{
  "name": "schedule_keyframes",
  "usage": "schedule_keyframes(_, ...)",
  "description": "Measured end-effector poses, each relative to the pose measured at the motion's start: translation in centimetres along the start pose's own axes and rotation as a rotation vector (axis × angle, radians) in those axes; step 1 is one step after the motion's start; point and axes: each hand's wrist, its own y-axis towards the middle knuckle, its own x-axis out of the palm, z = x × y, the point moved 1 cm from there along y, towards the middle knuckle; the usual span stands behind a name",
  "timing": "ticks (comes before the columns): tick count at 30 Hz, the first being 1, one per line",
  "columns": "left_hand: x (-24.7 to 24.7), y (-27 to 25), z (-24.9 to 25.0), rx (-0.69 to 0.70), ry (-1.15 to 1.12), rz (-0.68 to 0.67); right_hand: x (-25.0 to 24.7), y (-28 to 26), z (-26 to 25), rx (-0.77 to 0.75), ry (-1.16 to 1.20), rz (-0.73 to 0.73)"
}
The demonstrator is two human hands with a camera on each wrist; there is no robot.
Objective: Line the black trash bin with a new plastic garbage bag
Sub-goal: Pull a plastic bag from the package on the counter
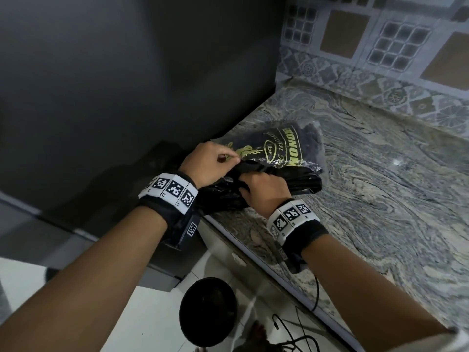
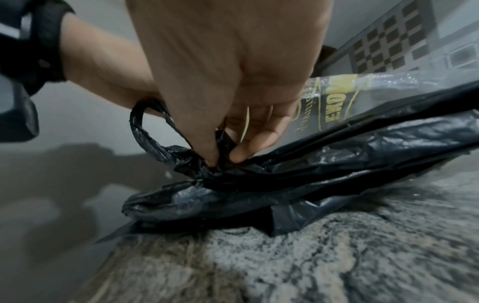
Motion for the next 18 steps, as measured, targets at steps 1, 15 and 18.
schedule_keyframes(1,-0.2,-0.4,-0.1,-0.011,-0.013,-0.010,-0.1,-0.2,0.0,-0.004,0.023,0.014)
schedule_keyframes(15,4.0,-11.6,-6.5,-0.532,-0.479,-0.047,-0.8,-2.7,0.1,0.004,0.163,0.109)
schedule_keyframes(18,5.2,-11.8,-6.4,-0.487,-0.416,-0.067,-0.9,-3.2,-0.1,-0.008,0.169,0.135)
